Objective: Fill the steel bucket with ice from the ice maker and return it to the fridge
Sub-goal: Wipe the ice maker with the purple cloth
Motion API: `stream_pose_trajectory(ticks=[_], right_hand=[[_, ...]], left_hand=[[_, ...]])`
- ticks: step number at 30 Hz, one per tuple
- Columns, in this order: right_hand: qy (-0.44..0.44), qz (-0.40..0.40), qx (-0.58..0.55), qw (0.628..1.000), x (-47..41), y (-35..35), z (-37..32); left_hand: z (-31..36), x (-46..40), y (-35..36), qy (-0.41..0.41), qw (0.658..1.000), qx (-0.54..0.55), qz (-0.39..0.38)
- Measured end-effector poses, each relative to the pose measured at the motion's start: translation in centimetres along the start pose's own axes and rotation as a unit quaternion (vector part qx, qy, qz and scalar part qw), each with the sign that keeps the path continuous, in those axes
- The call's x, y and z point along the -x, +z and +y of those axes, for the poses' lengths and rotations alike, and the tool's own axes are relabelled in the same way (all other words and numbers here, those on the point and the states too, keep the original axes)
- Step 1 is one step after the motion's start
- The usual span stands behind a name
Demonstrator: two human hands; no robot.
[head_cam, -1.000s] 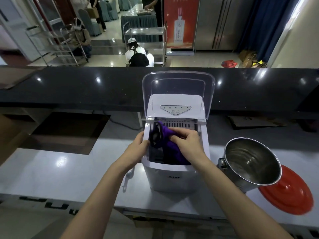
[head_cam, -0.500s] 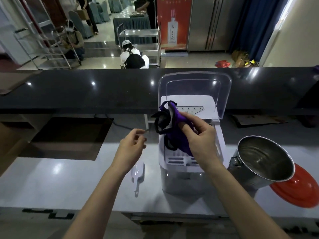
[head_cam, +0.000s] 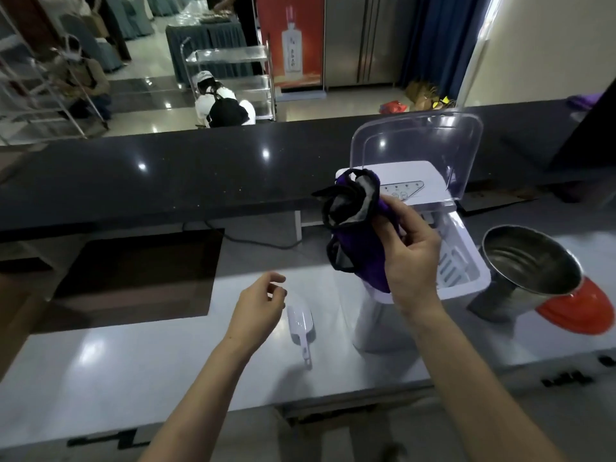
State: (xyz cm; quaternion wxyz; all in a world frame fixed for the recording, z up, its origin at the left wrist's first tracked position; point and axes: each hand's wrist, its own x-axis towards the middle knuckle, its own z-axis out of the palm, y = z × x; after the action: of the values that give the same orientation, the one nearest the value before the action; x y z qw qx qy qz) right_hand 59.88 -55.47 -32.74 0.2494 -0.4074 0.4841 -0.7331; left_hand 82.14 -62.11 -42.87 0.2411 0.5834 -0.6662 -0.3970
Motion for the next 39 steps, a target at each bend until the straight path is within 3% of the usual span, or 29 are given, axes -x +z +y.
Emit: stream_pose_trajectory(ticks=[17,24,39], right_hand=[[0.096,0.031,0.008,0.995,1.1,1.3,3.6],[0.105,0.020,0.027,0.994,0.9,1.1,4.5],[0.077,-0.036,0.066,0.994,1.0,0.5,5.7]], left_hand=[[-7.3,1.4,7.9,-0.143,0.981,-0.093,-0.095],[-8.7,0.5,9.8,-0.222,0.970,-0.010,-0.097],[-9.2,0.4,12.2,-0.271,0.956,0.084,-0.080]])
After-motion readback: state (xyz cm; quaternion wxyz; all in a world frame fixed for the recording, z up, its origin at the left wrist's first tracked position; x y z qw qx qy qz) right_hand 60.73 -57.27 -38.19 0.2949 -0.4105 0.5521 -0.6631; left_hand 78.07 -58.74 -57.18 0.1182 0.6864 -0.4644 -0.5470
